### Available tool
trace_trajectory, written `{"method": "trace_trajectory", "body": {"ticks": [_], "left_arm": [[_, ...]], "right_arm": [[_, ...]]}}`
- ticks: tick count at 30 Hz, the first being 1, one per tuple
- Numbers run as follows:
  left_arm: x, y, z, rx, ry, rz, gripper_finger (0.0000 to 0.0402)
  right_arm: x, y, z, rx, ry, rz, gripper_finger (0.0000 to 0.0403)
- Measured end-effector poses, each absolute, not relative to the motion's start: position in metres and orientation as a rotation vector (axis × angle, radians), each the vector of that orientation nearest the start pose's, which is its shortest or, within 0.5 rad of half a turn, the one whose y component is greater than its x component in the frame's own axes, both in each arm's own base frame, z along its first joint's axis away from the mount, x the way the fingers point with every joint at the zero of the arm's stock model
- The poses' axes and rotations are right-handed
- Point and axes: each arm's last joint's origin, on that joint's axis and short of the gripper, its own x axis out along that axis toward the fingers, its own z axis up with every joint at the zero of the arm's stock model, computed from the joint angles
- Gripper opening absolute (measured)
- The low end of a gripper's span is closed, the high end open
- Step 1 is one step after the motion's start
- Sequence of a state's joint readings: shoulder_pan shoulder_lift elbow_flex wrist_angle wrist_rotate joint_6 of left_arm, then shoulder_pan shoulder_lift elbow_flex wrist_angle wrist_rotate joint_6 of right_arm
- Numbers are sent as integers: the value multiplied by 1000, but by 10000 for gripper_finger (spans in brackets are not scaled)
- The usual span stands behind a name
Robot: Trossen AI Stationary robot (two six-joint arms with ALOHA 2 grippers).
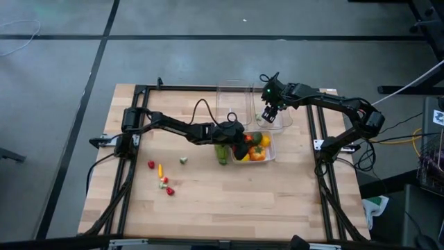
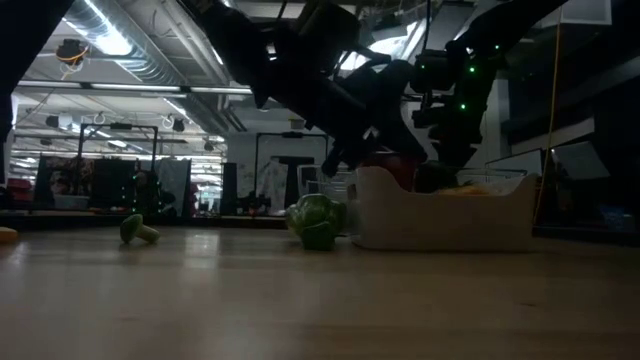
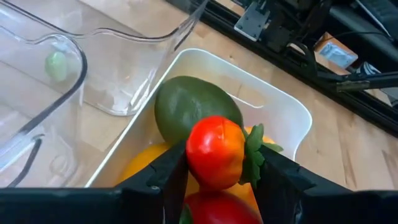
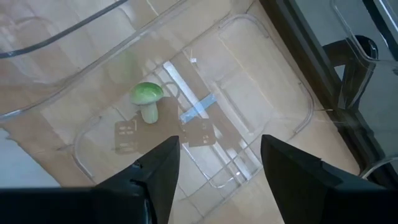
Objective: Sort produce into baskets
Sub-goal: Put the small persimmon into the white bin, then put the top green mushroom into the right transparent bin
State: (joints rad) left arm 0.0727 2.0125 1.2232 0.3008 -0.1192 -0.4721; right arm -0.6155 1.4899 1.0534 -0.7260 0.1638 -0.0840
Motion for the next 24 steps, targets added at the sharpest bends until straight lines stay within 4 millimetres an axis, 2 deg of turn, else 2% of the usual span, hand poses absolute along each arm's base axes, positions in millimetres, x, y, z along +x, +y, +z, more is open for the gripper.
{"method": "trace_trajectory", "body": {"ticks": [11, 20, 24], "left_arm": [[434, 34, 170, -441, 392, 251, 157], [434, 34, 170, -465, 396, 243, 245], [434, 34, 170, -461, 394, 232, 266]], "right_arm": [[229, -168, 229, 195, 1185, -637, 223], [229, -168, 229, 195, 1185, -637, 223], [229, -168, 229, 195, 1185, -637, 223]]}}
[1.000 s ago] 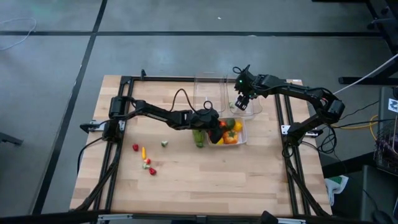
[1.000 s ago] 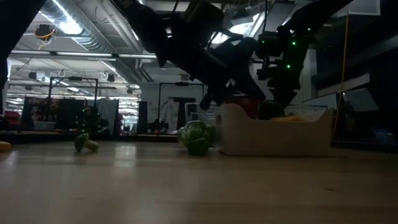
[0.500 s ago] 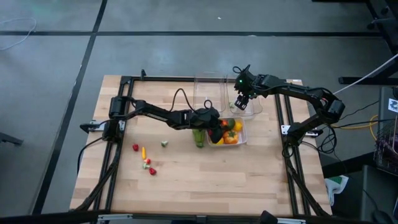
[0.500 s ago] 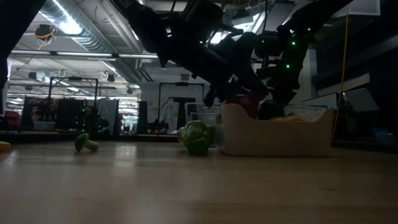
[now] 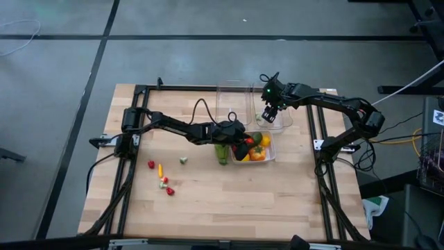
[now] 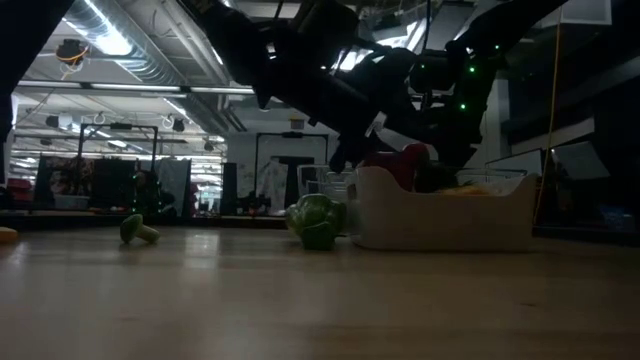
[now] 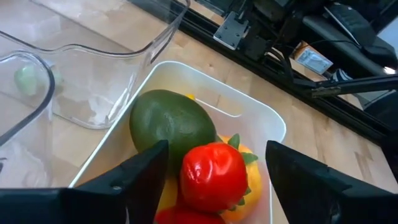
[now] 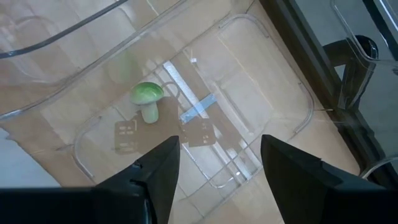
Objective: Sort produce into baskets
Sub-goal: Put the top green mushroom into the right transparent bin
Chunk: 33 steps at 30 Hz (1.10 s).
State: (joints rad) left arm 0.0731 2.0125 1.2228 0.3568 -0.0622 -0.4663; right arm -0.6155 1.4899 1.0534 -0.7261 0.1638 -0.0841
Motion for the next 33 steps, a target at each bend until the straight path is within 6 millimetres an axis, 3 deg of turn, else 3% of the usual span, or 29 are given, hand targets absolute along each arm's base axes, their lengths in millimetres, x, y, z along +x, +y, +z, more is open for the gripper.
{"method": "trace_trajectory", "body": {"ticks": [8, 18, 24, 33], "left_arm": [[434, 34, 179, -387, 361, 208, 261], [422, 33, 222, -247, 297, 174, 262], [397, 33, 256, -132, 372, 164, 262], [334, 28, 294, -3, 654, 134, 262]], "right_arm": [[229, -168, 229, 196, 1185, -637, 223], [230, -168, 229, 195, 1182, -638, 223], [232, -171, 231, 98, 1170, -625, 223], [236, -174, 233, 92, 1119, -637, 223]]}}
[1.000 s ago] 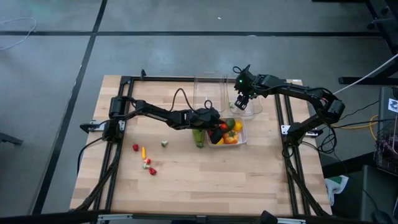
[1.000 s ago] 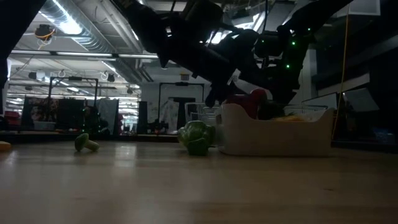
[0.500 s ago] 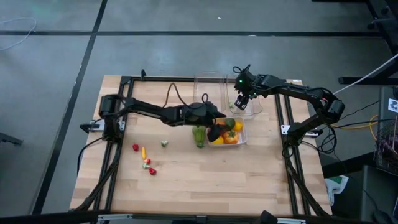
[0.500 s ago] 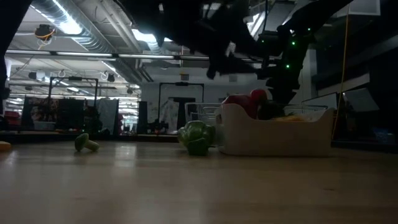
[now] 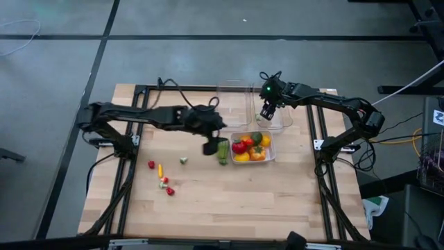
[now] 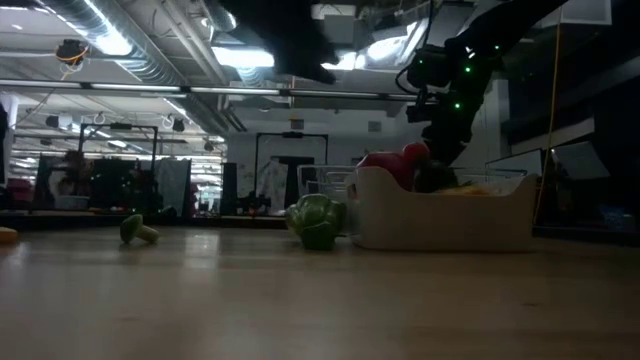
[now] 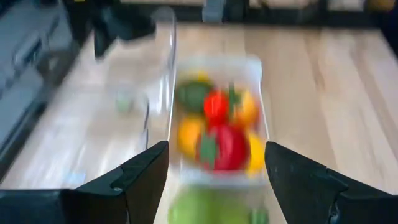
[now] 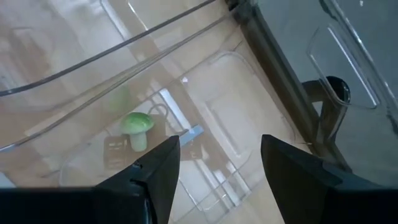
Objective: Sort produce into baskets
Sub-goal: Put the top green mushroom into the right transparent bin
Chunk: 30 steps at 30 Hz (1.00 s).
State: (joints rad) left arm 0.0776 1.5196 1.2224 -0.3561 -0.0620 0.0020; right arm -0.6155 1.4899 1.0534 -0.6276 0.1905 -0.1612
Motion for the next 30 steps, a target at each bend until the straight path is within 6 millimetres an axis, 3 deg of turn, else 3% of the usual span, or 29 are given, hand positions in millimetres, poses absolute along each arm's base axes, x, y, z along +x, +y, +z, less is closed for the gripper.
{"method": "trace_trajectory", "body": {"ticks": [5, 10, 16, 21, 30], "left_arm": [[296, 22, 300, -2, 870, 123, 262], [274, 14, 293, -43, 1058, 127, 263], [262, 3, 258, -104, 1204, 154, 263], [251, -2, 228, -140, 1275, 181, 263], [241, -3, 184, -216, 1255, 233, 263]], "right_arm": [[236, -174, 234, 94, 1110, -632, 223], [238, -172, 233, 130, 1091, -560, 223], [237, -171, 235, 124, 1090, -573, 223], [232, -168, 248, 108, 1043, -587, 223], [221, -160, 277, 74, 903, -606, 223]]}}
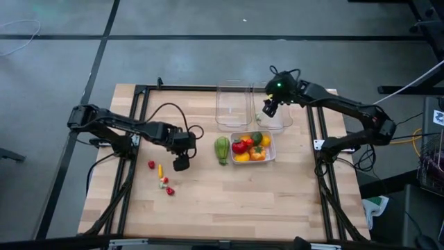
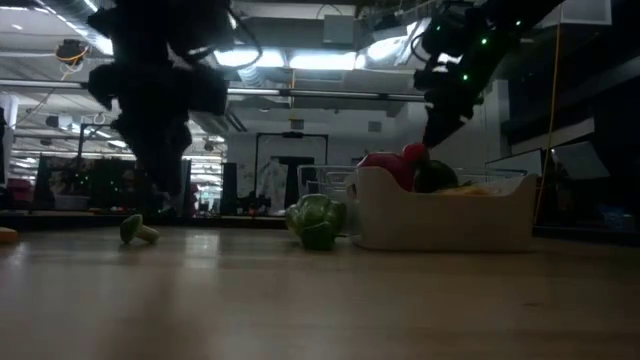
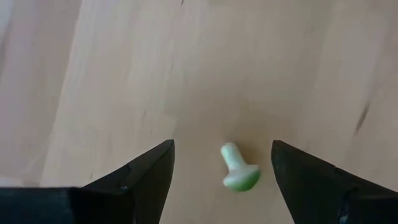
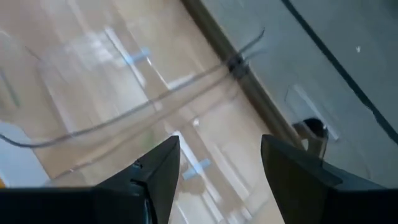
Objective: Sort produce into baskets
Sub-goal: Put the top green mushroom into the right transparent bin
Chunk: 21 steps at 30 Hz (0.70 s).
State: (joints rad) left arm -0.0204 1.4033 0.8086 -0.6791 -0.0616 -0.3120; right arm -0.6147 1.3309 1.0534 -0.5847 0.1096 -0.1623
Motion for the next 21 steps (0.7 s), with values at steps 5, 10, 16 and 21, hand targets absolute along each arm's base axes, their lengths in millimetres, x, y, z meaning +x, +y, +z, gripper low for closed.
{"method": "trace_trajectory", "body": {"ticks": [5, 10, 16, 21], "left_arm": [[232, -4, 169, -259, 1289, 257, 263], [229, -11, 163, -273, 1304, 210, 263], [229, -21, 163, -248, 1304, 173, 263], [230, -24, 158, -203, 1318, 194, 263]], "right_arm": [[216, -154, 292, 79, 806, -551, 223], [220, -149, 301, 181, 670, -395, 223], [226, -143, 305, 291, 586, -202, 223], [235, -128, 305, 279, 583, -119, 223]]}}
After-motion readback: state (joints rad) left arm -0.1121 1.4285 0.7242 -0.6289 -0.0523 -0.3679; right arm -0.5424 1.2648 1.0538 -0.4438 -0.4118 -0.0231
